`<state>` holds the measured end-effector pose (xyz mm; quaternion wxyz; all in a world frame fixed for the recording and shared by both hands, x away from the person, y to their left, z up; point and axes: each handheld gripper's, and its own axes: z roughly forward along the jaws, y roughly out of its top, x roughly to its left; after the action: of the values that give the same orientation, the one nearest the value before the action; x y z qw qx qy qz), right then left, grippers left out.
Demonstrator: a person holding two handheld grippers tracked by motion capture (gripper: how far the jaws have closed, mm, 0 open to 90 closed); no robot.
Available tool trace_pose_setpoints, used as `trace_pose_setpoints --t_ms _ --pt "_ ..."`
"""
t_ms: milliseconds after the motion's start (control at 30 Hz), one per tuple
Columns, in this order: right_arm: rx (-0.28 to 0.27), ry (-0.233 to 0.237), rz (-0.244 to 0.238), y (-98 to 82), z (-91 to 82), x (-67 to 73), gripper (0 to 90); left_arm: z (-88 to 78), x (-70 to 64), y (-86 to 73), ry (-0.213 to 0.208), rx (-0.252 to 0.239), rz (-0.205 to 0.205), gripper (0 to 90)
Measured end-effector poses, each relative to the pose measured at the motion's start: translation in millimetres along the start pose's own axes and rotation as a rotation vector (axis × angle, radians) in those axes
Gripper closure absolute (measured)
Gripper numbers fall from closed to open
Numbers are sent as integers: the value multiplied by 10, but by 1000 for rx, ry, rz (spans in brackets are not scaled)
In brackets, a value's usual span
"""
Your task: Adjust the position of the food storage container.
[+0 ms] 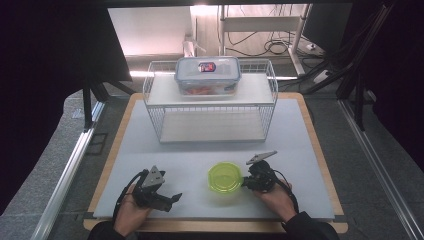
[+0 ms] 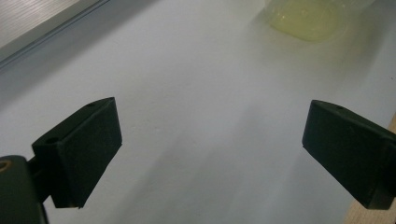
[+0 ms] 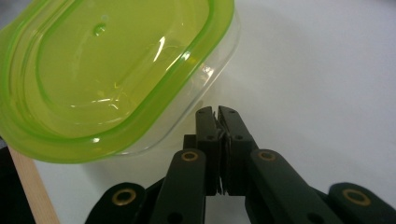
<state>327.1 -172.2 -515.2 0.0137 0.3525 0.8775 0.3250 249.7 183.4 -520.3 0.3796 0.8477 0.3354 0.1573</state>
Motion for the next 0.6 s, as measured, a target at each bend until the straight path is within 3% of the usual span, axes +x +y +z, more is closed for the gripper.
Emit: trace_pose_setpoints --t_ms 467,600 --pt "-1 15 -23 228 205 -2 884 0 -7 3 1 6 4 51" --pt "-6 -13 -38 205 172 -40 855 3 -6 0 1 11 7 52"
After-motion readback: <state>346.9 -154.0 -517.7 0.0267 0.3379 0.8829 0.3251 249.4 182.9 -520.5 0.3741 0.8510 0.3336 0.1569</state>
